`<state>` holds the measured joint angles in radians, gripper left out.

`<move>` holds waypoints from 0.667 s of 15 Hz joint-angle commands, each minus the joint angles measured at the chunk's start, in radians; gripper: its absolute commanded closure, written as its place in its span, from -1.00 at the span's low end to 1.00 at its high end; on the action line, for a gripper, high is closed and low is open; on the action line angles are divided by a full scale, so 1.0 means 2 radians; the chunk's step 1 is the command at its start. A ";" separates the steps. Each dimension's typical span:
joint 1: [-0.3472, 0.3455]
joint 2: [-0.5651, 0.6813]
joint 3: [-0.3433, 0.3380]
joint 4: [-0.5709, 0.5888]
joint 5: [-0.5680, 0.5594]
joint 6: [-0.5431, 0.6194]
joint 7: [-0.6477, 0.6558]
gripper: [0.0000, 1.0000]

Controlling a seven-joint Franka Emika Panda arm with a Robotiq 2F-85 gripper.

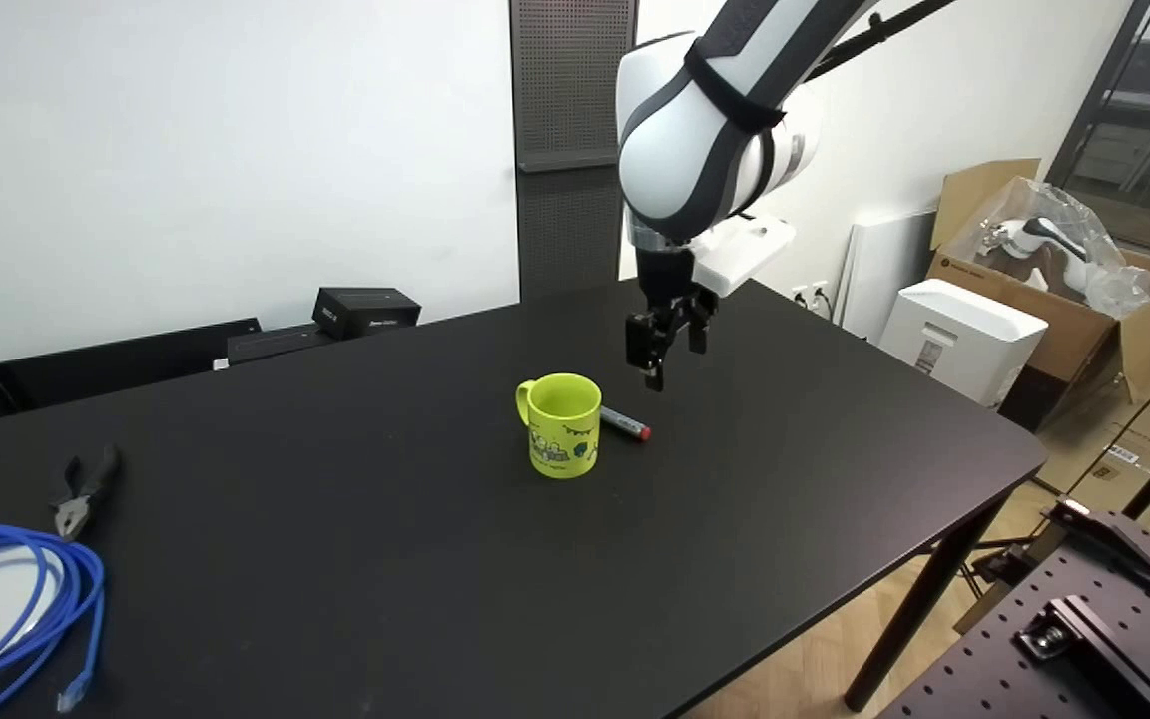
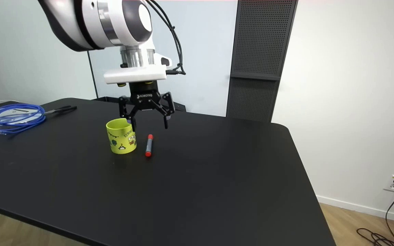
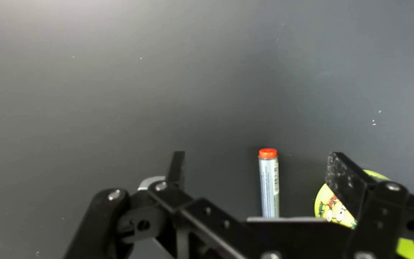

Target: Remove the marker from the yellow mug, put the marker back in the mug, remove the marker from the mug again

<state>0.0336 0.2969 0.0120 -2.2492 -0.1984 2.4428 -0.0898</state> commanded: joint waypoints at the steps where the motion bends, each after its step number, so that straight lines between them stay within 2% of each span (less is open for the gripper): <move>1: 0.000 0.009 -0.001 0.008 0.000 0.004 -0.003 -1.00; 4: 0.000 0.017 -0.002 0.011 0.000 0.006 -0.004 -1.00; 8: 0.004 0.014 -0.010 -0.006 -0.036 0.066 -0.010 -1.00; 10: 0.000 0.021 -0.008 -0.008 -0.037 0.088 -0.021 -1.00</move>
<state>0.0355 0.3332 0.0034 -2.2511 -0.2487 2.5631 -0.1109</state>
